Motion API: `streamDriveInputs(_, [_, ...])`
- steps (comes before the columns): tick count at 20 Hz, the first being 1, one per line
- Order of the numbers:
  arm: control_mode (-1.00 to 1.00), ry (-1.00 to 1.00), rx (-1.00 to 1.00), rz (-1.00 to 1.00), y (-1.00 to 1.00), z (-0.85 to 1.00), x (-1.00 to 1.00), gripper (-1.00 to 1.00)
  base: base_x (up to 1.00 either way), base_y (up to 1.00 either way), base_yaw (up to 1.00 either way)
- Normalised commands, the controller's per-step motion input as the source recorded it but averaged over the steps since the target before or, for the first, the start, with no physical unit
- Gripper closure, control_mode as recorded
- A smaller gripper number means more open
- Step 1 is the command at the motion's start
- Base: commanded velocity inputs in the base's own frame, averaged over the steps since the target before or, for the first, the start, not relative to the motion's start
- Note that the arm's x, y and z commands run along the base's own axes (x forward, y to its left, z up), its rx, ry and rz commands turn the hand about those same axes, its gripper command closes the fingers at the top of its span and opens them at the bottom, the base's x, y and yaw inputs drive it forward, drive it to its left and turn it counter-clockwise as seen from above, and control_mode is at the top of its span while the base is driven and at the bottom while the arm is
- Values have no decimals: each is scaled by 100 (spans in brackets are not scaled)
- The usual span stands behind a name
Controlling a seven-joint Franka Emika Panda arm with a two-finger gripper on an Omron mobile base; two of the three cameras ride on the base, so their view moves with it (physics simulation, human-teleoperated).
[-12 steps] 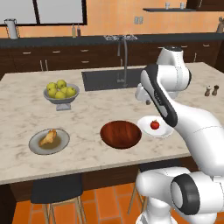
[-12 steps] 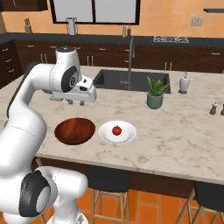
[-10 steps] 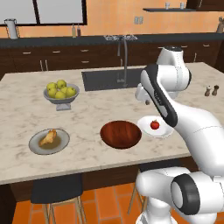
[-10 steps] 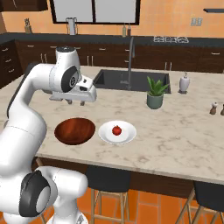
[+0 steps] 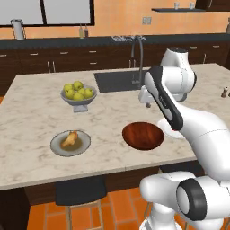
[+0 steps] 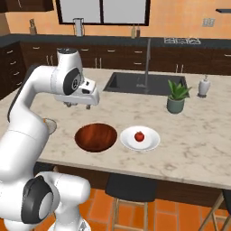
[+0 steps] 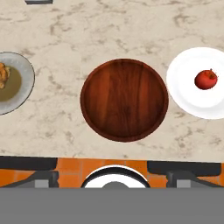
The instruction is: Pick the chicken drumstick and tomato from their plates and place them in the bowl. Then put the bowl in the fridge.
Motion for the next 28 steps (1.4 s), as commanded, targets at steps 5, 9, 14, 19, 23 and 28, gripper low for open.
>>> streamDriveInputs(5, [100, 0, 0, 0, 0, 0, 0, -100, 6, 40, -2])
streamDriveInputs(9, [100, 0, 0, 0, 0, 0, 0, -100, 65, 9, -5])
streamDriveInputs(14, [100, 0, 0, 0, 0, 0, 0, -100, 62, 6, -1])
streamDriveInputs(19, [-100, 0, 0, 0, -3, -3, 11, -100, 43, 2, 0])
streamDriveInputs(23, [-100, 4, 0, -2, -77, -33, 54, -100, 0, 0, 0])
streamDriveInputs(28, [-100, 4, -1, -13, -100, -46, 27, -100, 0, 0, 0])
